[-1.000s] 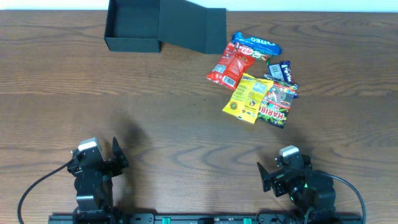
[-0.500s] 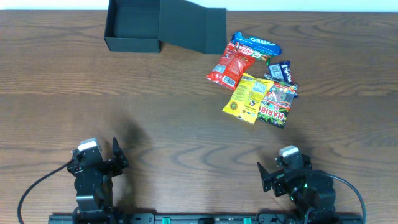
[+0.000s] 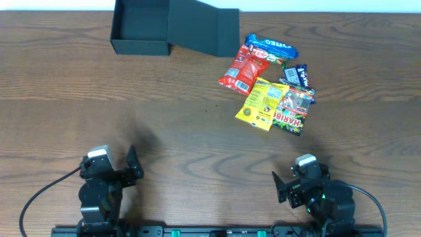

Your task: Pack container

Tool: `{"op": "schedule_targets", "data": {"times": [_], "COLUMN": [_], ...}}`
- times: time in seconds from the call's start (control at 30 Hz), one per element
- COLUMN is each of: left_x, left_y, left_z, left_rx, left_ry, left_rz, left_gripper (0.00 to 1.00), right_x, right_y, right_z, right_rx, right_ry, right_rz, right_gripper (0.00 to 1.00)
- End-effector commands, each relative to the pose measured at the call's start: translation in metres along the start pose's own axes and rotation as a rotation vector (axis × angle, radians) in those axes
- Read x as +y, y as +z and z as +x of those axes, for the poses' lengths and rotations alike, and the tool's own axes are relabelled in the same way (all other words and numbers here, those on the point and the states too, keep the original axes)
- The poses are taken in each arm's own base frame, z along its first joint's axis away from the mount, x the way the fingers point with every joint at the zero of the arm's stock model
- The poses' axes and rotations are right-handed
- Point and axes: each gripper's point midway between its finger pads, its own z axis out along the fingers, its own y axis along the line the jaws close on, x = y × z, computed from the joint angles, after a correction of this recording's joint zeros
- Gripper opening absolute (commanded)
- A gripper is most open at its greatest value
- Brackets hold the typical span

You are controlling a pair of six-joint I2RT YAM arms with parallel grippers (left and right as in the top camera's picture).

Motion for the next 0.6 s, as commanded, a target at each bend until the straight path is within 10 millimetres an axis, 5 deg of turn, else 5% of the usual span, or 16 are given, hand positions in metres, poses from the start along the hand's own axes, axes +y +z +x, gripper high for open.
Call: {"op": "schedule_targets", "data": {"times": [0.0,0.17,0.27,0.57], "left_x": [-0.04,-0.082,-0.076,-0.057], "left_y": [-0.003,-0.021,-0.024,-0.038], "left_z": [0.016,0.023,0.023,-0.078], "left_rx": [0.079,0.146,0.177,0.098], "left_ry": [-0.076,-0.093,-0.102,0.121], "left_rz": [0.242,0.498,0.449,0.205], "left_gripper": [0.95,0.95,0.96,0.95], "right_x": [-0.002,-0.002,-0.002,-0.002], "right_y": [0.001,0.001,0.001,0.001], "right_z": [0.002,0.002,0.002,0.002], "right_rx": [0.0,0.0,0.0,0.0], "right_ry": [0.016,0.016,0.016,0.016], "right_rz": [0.009,0.009,0.009,0.009], "right_gripper": [0.99,0.99,0.99,0.99]}}
